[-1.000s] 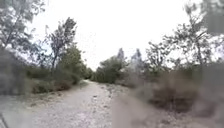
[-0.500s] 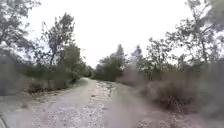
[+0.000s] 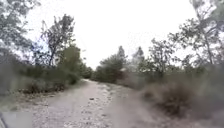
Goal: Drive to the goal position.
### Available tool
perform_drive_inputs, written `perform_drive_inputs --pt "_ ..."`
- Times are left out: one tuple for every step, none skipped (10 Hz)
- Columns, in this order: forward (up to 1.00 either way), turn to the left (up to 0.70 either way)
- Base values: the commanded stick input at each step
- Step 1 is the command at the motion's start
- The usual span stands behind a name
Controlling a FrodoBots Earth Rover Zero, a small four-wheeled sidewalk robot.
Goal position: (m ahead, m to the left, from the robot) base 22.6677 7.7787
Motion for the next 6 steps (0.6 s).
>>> perform_drive_inputs --pt "0.45 0.0" --pt "0.45 0.0" --pt "0.45 0.0" --pt "0.45 0.0" --pt "0.45 0.01" --pt "0.45 0.14"
